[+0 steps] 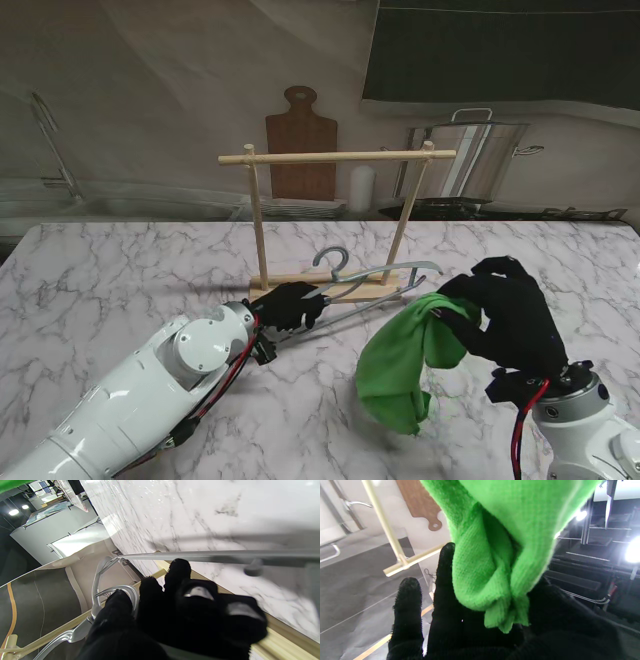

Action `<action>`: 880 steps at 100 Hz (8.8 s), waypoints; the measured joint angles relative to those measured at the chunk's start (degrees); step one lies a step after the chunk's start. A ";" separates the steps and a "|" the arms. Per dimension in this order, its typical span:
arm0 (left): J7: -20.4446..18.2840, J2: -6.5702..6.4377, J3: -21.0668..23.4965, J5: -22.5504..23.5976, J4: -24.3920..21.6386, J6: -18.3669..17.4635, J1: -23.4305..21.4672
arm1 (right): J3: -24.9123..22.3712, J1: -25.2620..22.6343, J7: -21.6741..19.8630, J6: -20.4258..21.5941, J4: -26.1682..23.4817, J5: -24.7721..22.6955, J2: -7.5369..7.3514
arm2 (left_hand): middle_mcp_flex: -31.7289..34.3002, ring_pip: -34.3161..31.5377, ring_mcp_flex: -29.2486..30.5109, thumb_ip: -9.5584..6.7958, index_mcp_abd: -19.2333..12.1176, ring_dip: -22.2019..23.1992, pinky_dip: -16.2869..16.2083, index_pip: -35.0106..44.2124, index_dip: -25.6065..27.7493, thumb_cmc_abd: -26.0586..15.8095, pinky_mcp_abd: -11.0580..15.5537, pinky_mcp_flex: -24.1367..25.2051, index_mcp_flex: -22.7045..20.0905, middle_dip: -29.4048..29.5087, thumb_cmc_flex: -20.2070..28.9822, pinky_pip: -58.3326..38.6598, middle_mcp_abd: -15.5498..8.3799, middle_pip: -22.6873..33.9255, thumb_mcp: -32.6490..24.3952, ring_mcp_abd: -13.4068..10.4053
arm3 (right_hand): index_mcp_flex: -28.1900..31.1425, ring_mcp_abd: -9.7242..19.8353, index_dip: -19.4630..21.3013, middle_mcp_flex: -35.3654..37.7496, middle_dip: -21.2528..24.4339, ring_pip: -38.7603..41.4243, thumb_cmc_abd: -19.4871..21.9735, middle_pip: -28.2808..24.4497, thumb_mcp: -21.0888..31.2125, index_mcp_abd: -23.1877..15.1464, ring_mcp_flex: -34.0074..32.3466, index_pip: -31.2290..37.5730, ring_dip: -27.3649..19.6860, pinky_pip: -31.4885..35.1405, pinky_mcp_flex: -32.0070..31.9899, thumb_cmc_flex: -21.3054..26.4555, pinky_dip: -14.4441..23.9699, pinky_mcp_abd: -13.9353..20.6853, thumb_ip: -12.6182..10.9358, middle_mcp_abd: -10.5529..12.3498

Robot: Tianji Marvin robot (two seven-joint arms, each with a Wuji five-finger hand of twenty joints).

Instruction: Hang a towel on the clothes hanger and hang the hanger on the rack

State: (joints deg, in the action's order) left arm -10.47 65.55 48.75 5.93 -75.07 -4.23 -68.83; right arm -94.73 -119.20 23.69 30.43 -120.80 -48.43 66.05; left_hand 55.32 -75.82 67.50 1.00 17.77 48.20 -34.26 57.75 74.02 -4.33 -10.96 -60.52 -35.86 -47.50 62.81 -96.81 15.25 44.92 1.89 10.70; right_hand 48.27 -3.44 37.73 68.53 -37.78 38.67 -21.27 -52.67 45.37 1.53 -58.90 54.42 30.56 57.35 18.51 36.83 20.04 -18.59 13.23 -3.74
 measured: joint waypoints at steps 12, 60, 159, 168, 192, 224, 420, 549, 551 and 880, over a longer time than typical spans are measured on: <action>-0.53 0.57 -1.29 -1.93 0.46 0.01 0.82 | 2.20 2.57 1.30 0.10 0.39 -0.13 0.04 | 0.00 0.00 0.00 0.00 0.00 0.00 0.00 0.00 0.00 0.00 0.00 0.00 0.00 0.38 0.00 0.00 0.00 -0.94 0.00 0.00 | 0.00 0.00 0.00 0.00 -0.01 0.00 0.00 0.00 0.00 0.00 0.00 0.00 0.00 0.00 0.00 0.00 0.00 0.00 0.00 0.00; -4.09 1.44 -3.03 -8.41 2.24 0.03 1.24 | 8.46 15.28 2.31 -5.24 7.31 -2.11 -0.46 | 0.02 -0.01 0.00 0.00 0.04 0.00 -0.01 0.01 -0.18 0.00 0.01 0.00 0.00 3.06 0.00 0.00 0.20 -3.73 0.00 0.00 | 0.00 0.00 0.00 0.01 -0.02 0.00 0.00 0.00 0.00 0.00 0.00 0.00 0.00 0.01 0.00 0.00 0.01 0.00 0.00 0.01; -8.50 0.66 -4.04 -12.24 0.75 -0.05 -1.33 | 7.22 22.49 10.94 -14.74 18.68 -7.55 -0.55 | 0.05 -0.01 0.00 0.00 0.64 0.00 0.61 0.01 -0.73 0.00 0.01 0.00 -0.54 3.07 0.00 0.00 0.68 -3.73 0.00 0.00 | 0.00 0.00 0.00 -0.03 -0.03 0.00 0.00 0.00 -0.13 -0.02 0.12 0.00 0.00 0.01 -1.24 0.00 0.02 -0.01 0.00 0.16; -7.45 1.12 -4.51 -11.71 2.25 -0.01 -0.79 | 7.34 22.74 10.91 -14.74 18.55 -7.55 -0.56 | 0.05 -0.01 0.00 0.00 0.97 0.00 0.77 0.00 -0.73 0.00 0.01 0.00 -0.55 3.07 0.00 0.00 0.78 -3.73 0.00 0.00 | 0.00 0.00 0.00 -0.07 -0.03 0.00 0.00 0.00 -0.13 -0.02 0.22 0.00 0.00 0.01 -1.25 0.00 0.02 -0.01 0.01 0.16; -8.90 1.49 -5.63 -14.84 3.51 0.66 0.26 | 8.14 23.66 10.93 -13.42 18.09 -7.09 -0.55 | 0.05 -0.01 0.00 0.00 1.18 0.00 0.97 -0.03 -0.74 0.00 0.01 0.00 -0.55 3.07 -0.01 -0.01 0.86 -3.73 0.00 0.00 | 0.00 0.00 0.00 -0.09 -0.03 0.00 0.01 0.00 -0.61 -0.14 0.24 0.00 0.00 0.00 -1.26 0.00 0.04 -0.01 0.01 0.19; -10.64 2.08 -5.74 -19.26 4.12 1.20 0.43 | 9.38 25.08 11.86 -10.86 18.23 -6.14 -0.37 | 0.05 -0.01 0.00 0.00 1.18 0.00 0.99 -0.04 -0.74 0.00 0.01 0.00 -0.55 3.07 -0.02 -0.01 0.86 -3.73 0.00 0.00 | -0.01 0.26 0.00 -0.13 -0.03 0.00 0.03 0.00 -0.82 -0.50 0.25 0.00 0.00 -0.40 -1.33 0.00 0.07 -0.01 0.01 0.40; -24.52 -0.37 1.33 -30.96 -2.35 12.25 -4.33 | 9.82 32.49 18.80 7.06 31.77 -7.18 0.13 | 0.05 -0.01 -0.22 0.00 1.27 0.01 2.52 -0.12 -0.75 0.00 0.01 0.00 -0.55 2.61 -0.02 -0.04 0.96 -3.73 0.00 0.00 | -2.22 4.12 -0.06 -4.42 0.93 -4.41 1.73 2.25 -4.36 -7.18 3.52 -0.02 -0.99 -2.69 -3.48 -1.58 0.08 1.23 0.05 4.34; -26.24 -0.77 3.45 -29.64 -1.72 16.82 -3.48 | 6.30 25.42 20.29 9.56 29.63 -16.63 -2.15 | 0.05 -0.01 -0.35 0.00 1.49 0.03 3.59 -0.81 -0.75 0.00 0.01 0.00 -0.55 2.56 -0.02 -0.04 1.12 -3.73 0.00 0.02 | -2.33 4.39 -0.18 -5.05 1.29 -4.44 2.22 2.36 -4.80 -7.35 4.06 -0.02 -0.99 -2.81 -3.86 -1.58 0.08 1.37 0.06 4.66; -26.29 -0.79 3.45 -29.64 -1.72 16.79 -3.48 | 6.16 25.55 20.25 9.36 29.85 -16.54 -2.15 | 0.05 -0.01 -0.35 0.00 1.49 0.03 3.59 -0.81 -0.75 0.00 0.01 0.00 -0.55 2.56 -0.02 -0.04 1.11 -3.73 0.00 0.02 | -2.33 4.39 -0.18 -5.05 1.29 -4.44 2.22 2.36 -4.80 -7.35 4.06 -0.02 -0.99 -2.81 -3.86 -1.58 0.08 1.36 0.06 4.66; -21.77 -1.40 4.22 -24.48 -8.49 18.88 -2.66 | 11.92 26.94 -3.56 -12.00 24.31 -16.68 -4.79 | 0.04 -0.01 -0.48 0.00 2.34 0.47 3.89 -1.56 -0.75 0.00 0.01 0.03 -0.55 2.54 -0.02 -0.05 1.79 -4.28 0.00 0.10 | -0.66 3.15 -0.54 -1.46 -1.06 -2.93 1.15 2.41 -2.83 -6.53 0.97 -1.39 0.86 -4.56 -3.46 -2.14 0.08 0.67 0.79 3.32</action>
State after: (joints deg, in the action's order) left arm -32.24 64.14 52.97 -18.55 -83.56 14.65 -71.49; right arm -82.81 -92.25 20.14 18.42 -96.49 -65.11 61.26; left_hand 55.36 -75.83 67.02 1.00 20.11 48.67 -30.37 56.18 73.27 -4.33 -10.94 -60.49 -36.41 -44.96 62.79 -96.86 17.04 40.64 1.89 10.79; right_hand 47.61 -0.29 37.20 67.06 -38.84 35.74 -20.12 -50.25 42.54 -4.99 -57.93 53.03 31.43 52.79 15.05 34.69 20.12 -17.93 14.02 -0.41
